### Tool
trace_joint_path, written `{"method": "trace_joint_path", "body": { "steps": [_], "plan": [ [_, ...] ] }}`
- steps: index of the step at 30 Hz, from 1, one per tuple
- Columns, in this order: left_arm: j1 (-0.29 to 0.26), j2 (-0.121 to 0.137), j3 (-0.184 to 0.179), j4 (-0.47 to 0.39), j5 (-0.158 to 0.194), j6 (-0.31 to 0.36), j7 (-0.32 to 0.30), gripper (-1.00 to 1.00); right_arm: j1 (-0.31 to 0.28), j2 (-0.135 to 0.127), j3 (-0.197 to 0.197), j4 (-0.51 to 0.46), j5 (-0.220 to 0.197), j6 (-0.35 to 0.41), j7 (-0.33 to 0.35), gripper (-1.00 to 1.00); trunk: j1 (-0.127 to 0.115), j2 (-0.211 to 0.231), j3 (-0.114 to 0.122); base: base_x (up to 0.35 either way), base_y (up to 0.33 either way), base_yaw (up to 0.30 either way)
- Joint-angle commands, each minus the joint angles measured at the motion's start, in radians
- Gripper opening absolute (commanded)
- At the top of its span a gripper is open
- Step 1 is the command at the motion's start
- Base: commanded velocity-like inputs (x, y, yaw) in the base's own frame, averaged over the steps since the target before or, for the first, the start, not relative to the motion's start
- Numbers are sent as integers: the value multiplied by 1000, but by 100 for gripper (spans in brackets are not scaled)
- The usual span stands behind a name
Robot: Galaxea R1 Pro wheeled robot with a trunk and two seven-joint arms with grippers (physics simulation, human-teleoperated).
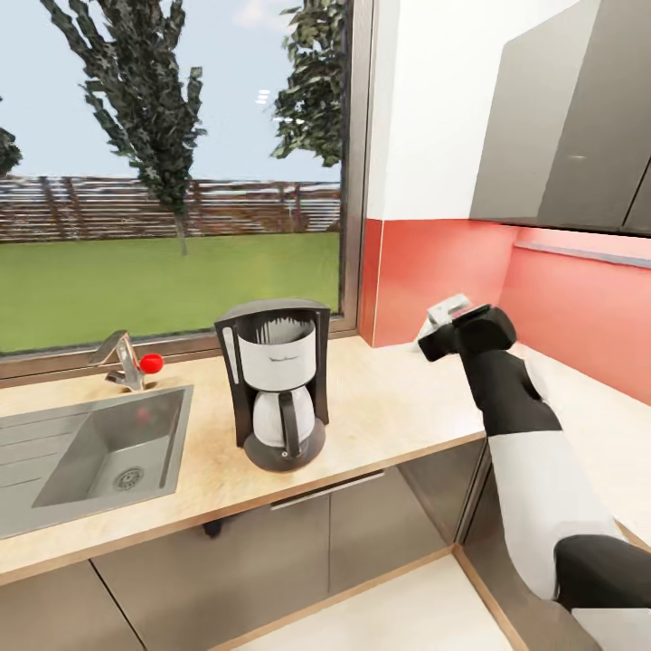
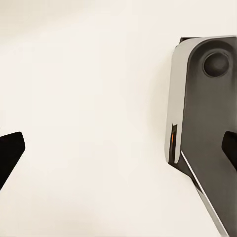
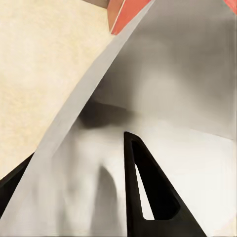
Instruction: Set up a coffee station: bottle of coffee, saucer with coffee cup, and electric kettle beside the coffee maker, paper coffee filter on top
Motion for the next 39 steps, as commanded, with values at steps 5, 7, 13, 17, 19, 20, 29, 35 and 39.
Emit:
{"method": "trace_joint_path", "body": {
  "steps": [5,7,13,17,19,20,29,35,39],
  "plan": [
    [2,0,6,0,-3,-1,-1,100,-275,6,4,490,25,4,12,-100,1,-2,-2,0,0,0],
    [2,0,5,0,-3,-1,-2,100,-387,6,4,681,24,4,18,-100,1,-2,-2,0,0,0],
    [2,4,6,0,-4,-2,-7,100,-598,7,3,1054,23,4,157,-100,1,-2,-2,0,0,0],
    [2,6,6,0,-4,-2,-8,100,-624,7,4,1101,23,4,187,-100,1,-2,-2,0,0,0],
    [2,7,6,0,-4,-2,-7,100,-629,7,4,1110,24,4,192,-100,1,-2,-2,0,0,0],
    [2,8,6,0,-4,-2,-7,100,-631,7,4,1111,24,4,193,-100,1,-2,-2,0,7,0],
    [2,12,7,0,-5,-1,-8,100,-635,19,8,1118,26,4,197,-100,1,-2,-2,-45,188,0],
    [2,13,7,0,-3,3,-8,100,-636,14,13,1118,30,4,197,-100,1,-2,-2,-65,288,0],
    [2,13,7,0,-3,6,-6,100,-636,10,13,1118,32,4,196,-100,1,-2,-1,-7,296,-43]
  ]
}}
